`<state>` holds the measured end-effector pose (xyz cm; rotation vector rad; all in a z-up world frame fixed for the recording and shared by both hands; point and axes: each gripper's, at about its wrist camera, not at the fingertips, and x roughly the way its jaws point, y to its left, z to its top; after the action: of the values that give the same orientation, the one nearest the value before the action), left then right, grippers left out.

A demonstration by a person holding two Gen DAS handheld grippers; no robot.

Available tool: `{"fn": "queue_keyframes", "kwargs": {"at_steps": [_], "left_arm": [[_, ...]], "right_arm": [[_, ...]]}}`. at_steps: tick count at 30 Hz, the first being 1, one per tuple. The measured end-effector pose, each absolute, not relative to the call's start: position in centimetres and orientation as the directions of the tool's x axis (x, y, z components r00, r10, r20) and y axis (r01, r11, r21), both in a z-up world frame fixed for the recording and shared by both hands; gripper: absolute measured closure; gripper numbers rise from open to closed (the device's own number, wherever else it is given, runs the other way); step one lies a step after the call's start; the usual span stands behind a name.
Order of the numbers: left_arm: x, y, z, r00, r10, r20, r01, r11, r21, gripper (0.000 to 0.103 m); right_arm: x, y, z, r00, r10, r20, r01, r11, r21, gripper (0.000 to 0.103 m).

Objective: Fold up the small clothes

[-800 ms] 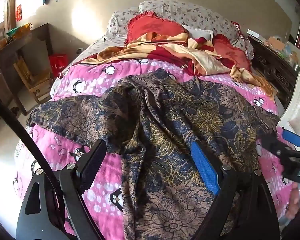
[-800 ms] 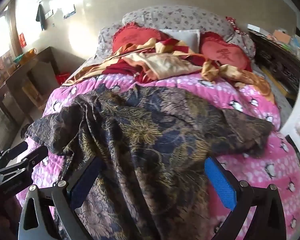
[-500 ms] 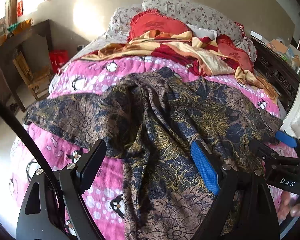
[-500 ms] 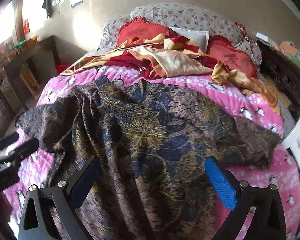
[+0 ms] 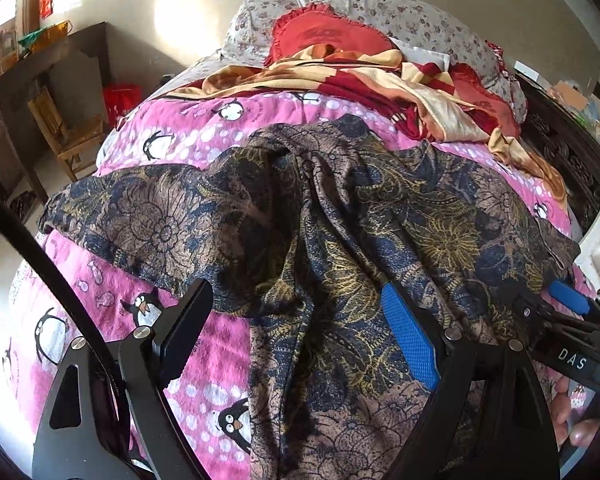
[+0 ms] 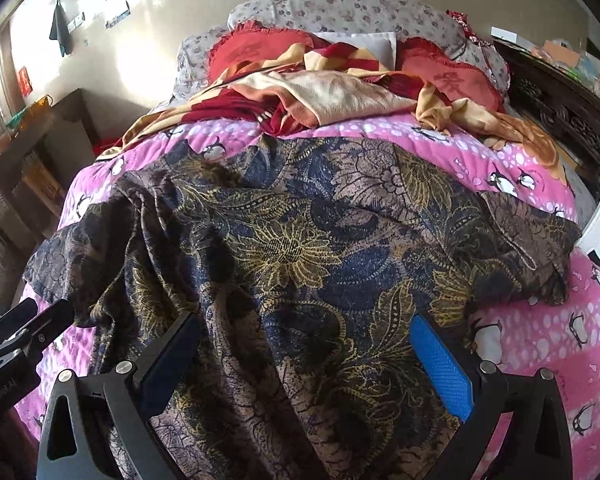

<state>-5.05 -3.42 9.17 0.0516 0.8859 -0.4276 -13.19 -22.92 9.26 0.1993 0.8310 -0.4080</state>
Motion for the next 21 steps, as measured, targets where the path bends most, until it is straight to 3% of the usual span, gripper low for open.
{"fn": "queue_keyframes", "kwargs": {"at_steps": [21], "left_arm": [[-3.4, -3.4, 7.2, 0.546, -0.305, -0.780, 0.365, 0.925, -0.106, 0.016]], "right_arm": [[-11.6, -21.8, 7.4, 0.572, -0.236, -0.786, 0.413, 0.910, 0.027, 0.000]]}}
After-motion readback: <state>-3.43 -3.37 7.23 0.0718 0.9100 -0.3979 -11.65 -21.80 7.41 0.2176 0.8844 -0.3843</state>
